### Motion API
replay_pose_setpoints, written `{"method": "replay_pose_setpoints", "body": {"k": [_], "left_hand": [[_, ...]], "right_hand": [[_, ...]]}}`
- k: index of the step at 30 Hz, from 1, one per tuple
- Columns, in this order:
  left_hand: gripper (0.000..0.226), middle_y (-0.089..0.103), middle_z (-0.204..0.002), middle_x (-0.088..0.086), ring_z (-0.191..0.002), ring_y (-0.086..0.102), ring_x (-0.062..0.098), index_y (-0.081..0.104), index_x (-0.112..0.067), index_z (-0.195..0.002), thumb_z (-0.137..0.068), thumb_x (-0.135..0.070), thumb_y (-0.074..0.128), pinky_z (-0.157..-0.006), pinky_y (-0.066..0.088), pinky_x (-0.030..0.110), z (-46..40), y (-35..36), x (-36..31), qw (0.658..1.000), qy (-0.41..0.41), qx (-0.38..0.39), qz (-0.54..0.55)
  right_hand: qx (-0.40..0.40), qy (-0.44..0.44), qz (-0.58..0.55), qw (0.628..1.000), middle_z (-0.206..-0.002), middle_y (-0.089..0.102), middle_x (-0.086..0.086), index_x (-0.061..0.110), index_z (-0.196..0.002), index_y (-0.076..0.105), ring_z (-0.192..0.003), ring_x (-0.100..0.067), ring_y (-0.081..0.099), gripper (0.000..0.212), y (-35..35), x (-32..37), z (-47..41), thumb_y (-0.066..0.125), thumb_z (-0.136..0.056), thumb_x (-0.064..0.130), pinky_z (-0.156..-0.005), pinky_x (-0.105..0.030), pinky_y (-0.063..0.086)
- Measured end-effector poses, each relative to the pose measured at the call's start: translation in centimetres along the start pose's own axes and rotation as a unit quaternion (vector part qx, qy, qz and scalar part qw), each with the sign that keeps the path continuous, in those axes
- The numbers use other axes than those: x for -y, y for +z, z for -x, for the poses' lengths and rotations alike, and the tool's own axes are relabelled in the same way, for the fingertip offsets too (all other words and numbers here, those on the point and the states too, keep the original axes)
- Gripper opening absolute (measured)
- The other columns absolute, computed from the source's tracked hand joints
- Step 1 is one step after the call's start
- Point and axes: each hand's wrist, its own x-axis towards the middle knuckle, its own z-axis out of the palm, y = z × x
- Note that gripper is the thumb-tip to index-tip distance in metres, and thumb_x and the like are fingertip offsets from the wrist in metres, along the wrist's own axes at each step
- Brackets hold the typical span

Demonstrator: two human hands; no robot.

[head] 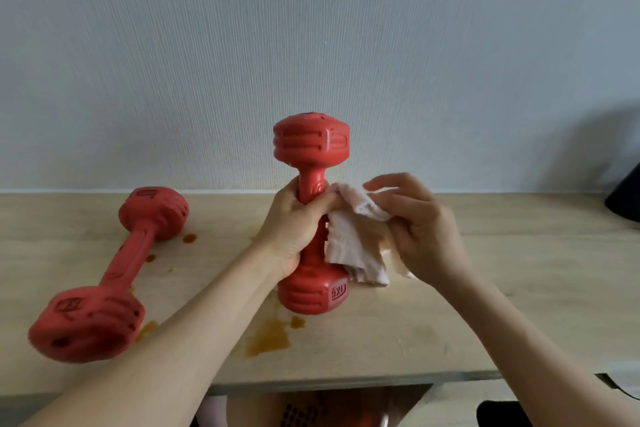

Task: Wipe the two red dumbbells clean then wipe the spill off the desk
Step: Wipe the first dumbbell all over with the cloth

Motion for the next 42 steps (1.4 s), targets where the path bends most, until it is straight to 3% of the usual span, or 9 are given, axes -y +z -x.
{"method": "replay_pose_setpoints", "body": {"k": [6,9,14,19,23,29,33,37,42], "left_hand": [[0.012,0.059,-0.067,0.003,-0.062,0.059,0.014,0.057,-0.015,-0.077,-0.087,-0.01,0.061,-0.057,0.05,0.025,0.1,0.9,0.0,1.0,-0.002,-0.012,0.002],[0.012,0.056,-0.067,0.005,-0.06,0.056,0.015,0.056,-0.014,-0.077,-0.087,-0.01,0.061,-0.056,0.046,0.027,0.1,1.4,-0.1,1.0,-0.005,-0.003,0.014],[0.017,0.063,-0.076,0.004,-0.069,0.06,0.017,0.058,-0.013,-0.087,-0.076,-0.017,0.07,-0.058,0.041,0.027,0.1,1.5,-0.3,0.996,-0.053,0.052,0.053],[0.021,0.058,-0.063,-0.007,-0.053,0.057,0.008,0.058,-0.016,-0.079,-0.066,-0.018,0.074,-0.051,0.041,0.025,-0.3,1.1,-1.1,0.998,-0.039,0.009,0.044],[0.014,0.053,-0.056,-0.002,-0.048,0.051,0.01,0.059,-0.01,-0.069,-0.06,-0.019,0.065,-0.051,0.042,0.025,-0.4,0.4,-1.6,1.0,-0.027,-0.01,0.005],[0.01,0.058,-0.058,-0.004,-0.057,0.057,0.009,0.066,-0.022,-0.056,-0.063,-0.016,0.064,-0.057,0.047,0.02,0.0,-1.0,-1.9,0.999,0.014,0.031,0.0],[0.006,0.056,-0.064,-0.007,-0.068,0.052,0.009,0.062,-0.021,-0.069,-0.064,-0.019,0.066,-0.07,0.041,0.025,-0.1,-1.6,-1.7,1.0,0.015,0.016,0.011],[0.011,0.055,-0.059,-0.005,-0.059,0.052,0.009,0.064,-0.021,-0.068,-0.066,-0.019,0.075,-0.062,0.044,0.025,-0.2,-1.6,-1.6,0.999,0.024,0.008,0.028],[0.027,0.07,-0.064,-0.002,-0.067,0.069,0.014,0.066,-0.011,-0.08,-0.057,-0.023,0.073,-0.07,0.057,0.03,0.1,-1.2,-1.3,0.997,0.045,-0.032,0.052]], "right_hand": [[0.135,0.064,-0.104,0.983,-0.107,0.058,-0.003,0.007,-0.107,0.058,-0.094,-0.014,0.061,0.042,-0.4,1.4,0.5,0.06,-0.071,0.028,-0.079,-0.036,0.052],[0.147,0.106,-0.101,0.978,-0.106,0.057,-0.003,0.012,-0.108,0.043,-0.094,-0.011,0.061,0.062,0.6,2.0,0.9,0.079,-0.067,0.042,-0.075,-0.024,0.05],[0.006,0.168,-0.092,0.981,-0.065,0.055,0.011,0.013,-0.089,0.04,-0.054,0.004,0.055,0.023,1.2,1.6,0.0,0.062,-0.088,0.011,-0.044,-0.009,0.035],[-0.124,0.212,-0.115,0.962,-0.074,0.058,0.013,0.013,-0.098,0.048,-0.06,0.009,0.057,0.016,-0.8,0.8,-1.3,0.06,-0.09,0.021,-0.047,-0.012,0.041],[-0.144,0.184,-0.152,0.96,-0.076,0.062,0.011,0.018,-0.1,0.05,-0.055,0.006,0.06,0.011,-1.2,2.0,-1.9,0.057,-0.093,0.017,-0.04,-0.015,0.045],[-0.169,0.181,-0.165,0.955,-0.088,0.063,0.011,0.022,-0.099,0.056,-0.078,0.008,0.059,0.017,0.1,2.0,-2.5,0.061,-0.089,0.009,-0.065,-0.006,0.041],[-0.184,0.182,-0.195,0.946,-0.092,0.062,0.02,0.019,-0.112,0.058,-0.084,0.012,0.06,0.028,0.8,2.7,-2.9,0.059,-0.089,0.003,-0.07,-0.007,0.045],[-0.199,0.153,-0.228,0.941,-0.091,0.063,0.017,0.022,-0.1,0.059,-0.083,0.008,0.06,0.02,1.4,4.1,-3.4,0.063,-0.087,0.007,-0.07,-0.008,0.045],[-0.192,0.131,-0.213,0.949,-0.095,0.063,-0.005,0.026,-0.093,0.057,-0.07,0.006,0.059,0.014,2.1,4.5,-3.6,0.062,-0.086,0.015,-0.061,-0.009,0.044]]}}
